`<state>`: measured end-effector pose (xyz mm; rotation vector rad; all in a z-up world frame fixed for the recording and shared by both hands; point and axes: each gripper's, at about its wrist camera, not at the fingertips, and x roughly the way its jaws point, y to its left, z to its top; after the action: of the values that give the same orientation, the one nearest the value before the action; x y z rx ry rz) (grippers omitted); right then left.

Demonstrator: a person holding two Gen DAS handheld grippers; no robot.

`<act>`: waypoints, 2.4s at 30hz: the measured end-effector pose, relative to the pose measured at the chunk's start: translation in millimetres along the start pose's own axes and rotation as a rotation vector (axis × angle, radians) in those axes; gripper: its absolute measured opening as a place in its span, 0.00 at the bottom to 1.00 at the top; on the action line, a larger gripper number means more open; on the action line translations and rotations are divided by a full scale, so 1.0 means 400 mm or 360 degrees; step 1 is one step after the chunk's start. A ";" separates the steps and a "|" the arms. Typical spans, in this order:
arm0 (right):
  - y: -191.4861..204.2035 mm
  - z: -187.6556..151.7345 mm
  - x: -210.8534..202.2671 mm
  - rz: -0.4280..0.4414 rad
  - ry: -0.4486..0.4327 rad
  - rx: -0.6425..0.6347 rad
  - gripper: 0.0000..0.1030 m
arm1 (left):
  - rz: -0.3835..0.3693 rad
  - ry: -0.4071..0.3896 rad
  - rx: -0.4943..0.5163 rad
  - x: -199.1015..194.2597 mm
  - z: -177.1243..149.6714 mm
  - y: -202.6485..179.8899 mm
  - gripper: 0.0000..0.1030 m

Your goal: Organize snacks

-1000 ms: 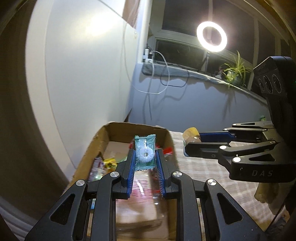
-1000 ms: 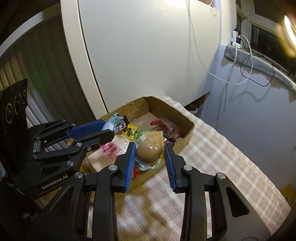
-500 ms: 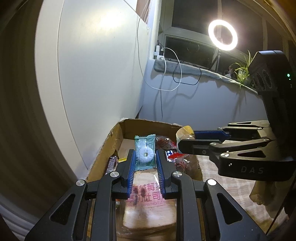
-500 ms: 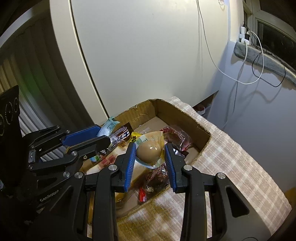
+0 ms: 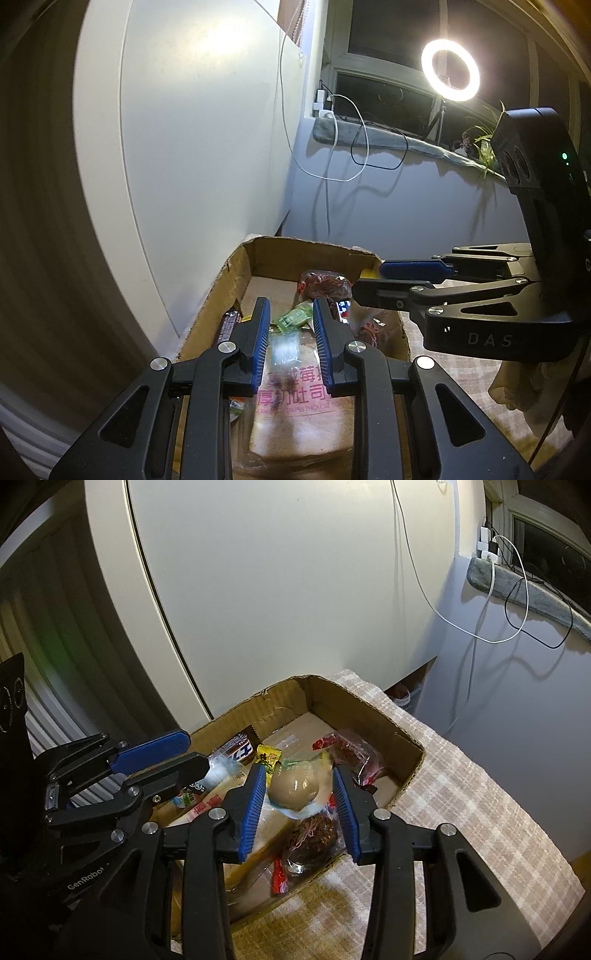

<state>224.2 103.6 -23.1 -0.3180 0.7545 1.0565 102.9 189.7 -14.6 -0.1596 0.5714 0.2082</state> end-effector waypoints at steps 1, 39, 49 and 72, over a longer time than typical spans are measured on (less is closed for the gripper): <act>0.000 0.000 -0.001 -0.0001 -0.0002 -0.0002 0.40 | 0.0002 0.0001 -0.0001 0.000 0.000 0.002 0.22; 0.104 -0.146 -0.302 -0.0312 -0.0368 0.0087 1.00 | 0.0197 -0.0120 0.0022 -0.198 -0.060 -0.023 0.77; 0.118 -0.211 -0.340 -0.0353 -0.0409 0.0151 1.00 | 0.0246 -0.0147 0.0022 -0.244 -0.072 -0.028 0.78; 0.129 -0.222 -0.379 -0.0380 -0.0434 0.0133 1.00 | 0.0238 -0.0173 0.0059 -0.263 -0.072 -0.056 0.78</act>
<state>101.5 -23.8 24.4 -0.1816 0.4999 0.8193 6.8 146.2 21.5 -0.0687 0.4789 0.3491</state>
